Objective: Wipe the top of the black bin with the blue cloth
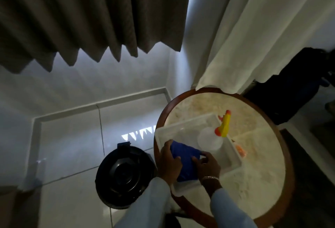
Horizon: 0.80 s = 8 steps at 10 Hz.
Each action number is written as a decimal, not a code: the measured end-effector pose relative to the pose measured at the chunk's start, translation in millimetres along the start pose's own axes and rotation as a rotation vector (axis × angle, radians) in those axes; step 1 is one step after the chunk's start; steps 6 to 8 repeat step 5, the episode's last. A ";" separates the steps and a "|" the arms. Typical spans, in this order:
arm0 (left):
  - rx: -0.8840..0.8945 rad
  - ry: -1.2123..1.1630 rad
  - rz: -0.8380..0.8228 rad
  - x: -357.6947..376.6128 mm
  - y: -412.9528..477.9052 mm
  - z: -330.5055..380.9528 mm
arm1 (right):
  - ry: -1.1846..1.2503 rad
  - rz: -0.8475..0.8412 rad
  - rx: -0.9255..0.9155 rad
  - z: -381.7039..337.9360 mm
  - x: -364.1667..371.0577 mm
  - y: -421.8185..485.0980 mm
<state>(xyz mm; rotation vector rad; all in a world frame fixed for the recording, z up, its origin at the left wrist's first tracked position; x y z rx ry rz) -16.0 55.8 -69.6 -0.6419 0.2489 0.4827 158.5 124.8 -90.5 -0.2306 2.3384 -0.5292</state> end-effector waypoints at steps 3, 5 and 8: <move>0.204 0.043 0.074 -115.5 -31.7 89.4 | -0.237 -0.233 -0.310 -145.5 -17.9 -37.4; 0.761 0.202 0.561 -323.5 -166.4 320.2 | -0.215 0.131 -1.127 -470.7 -122.1 -207.1; 0.761 0.202 0.561 -323.5 -166.4 320.2 | -0.215 0.131 -1.127 -470.7 -122.1 -207.1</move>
Point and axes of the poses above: each hand's wrist, its own y-axis towards the middle knuckle, its own x-axis out of the palm, z = x × y, the point moved 10 cm from there along y, towards the middle knuckle, and after that the axes turned 2 degrees about -x, right-handed, at the moved point
